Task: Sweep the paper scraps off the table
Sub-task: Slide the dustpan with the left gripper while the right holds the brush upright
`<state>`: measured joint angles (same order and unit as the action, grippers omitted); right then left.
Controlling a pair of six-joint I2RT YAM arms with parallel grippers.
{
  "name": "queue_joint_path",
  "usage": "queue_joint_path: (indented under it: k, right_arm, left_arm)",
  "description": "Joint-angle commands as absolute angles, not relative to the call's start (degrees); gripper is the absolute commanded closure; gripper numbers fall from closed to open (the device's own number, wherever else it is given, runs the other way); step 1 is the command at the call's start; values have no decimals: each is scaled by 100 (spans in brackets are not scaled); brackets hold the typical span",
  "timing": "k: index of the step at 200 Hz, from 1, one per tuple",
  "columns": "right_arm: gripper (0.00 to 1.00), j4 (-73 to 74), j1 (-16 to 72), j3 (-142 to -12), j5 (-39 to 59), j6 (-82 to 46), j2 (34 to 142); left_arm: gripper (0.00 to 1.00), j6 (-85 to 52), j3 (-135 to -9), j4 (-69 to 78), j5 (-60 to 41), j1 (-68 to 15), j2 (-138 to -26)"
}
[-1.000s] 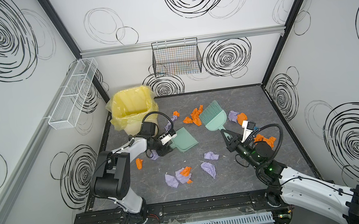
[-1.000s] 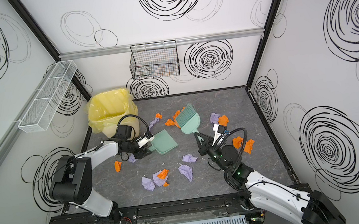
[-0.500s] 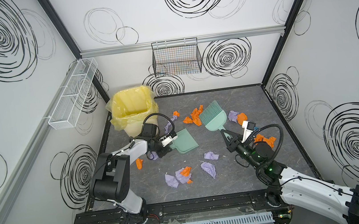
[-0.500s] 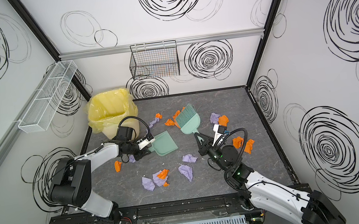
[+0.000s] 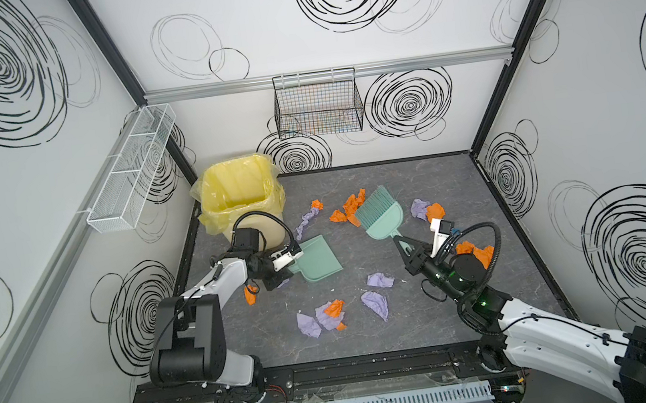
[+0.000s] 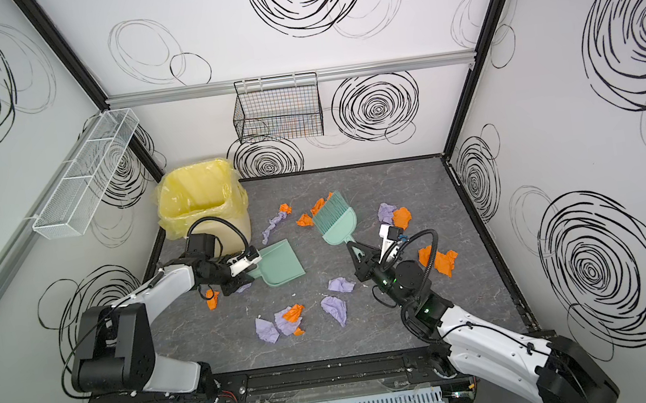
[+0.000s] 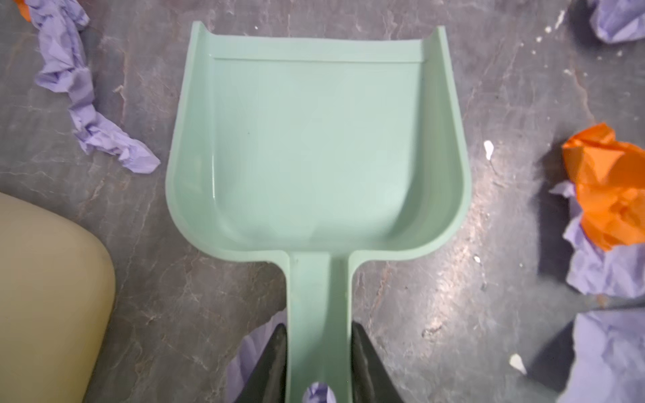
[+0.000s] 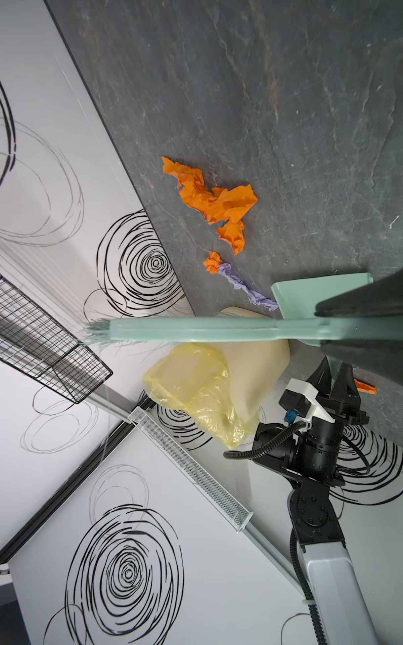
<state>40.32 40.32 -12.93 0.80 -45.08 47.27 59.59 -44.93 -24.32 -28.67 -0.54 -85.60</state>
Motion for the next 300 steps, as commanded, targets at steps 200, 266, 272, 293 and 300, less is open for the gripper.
queue_joint_path:
  k: [200, 266, 272, 293, 300]
  right_arm:
    - [100, 4253, 4165, -1426, 108, -4579, 5213]
    - [100, 4389, 4166, -1374, 125, -4588, 5326]
    - [100, 4394, 4164, -1365, 123, -4588, 5324]
    - [100, 4403, 4166, -1361, 118, -4582, 5317]
    - [100, 4417, 4162, -1354, 115, -4590, 5317]
  left_arm:
    - [40, 7480, -4262, -2136, -4555, 773, -8946]
    - [47, 7419, -4184, -1934, -4445, 715, -8938]
    - [48, 7409, -4171, -1922, -4422, 697, -8938]
    - [50, 7357, -4087, -1787, -4317, 629, -8897]
    - [50, 7348, -4051, -1738, -4295, 609, -8873]
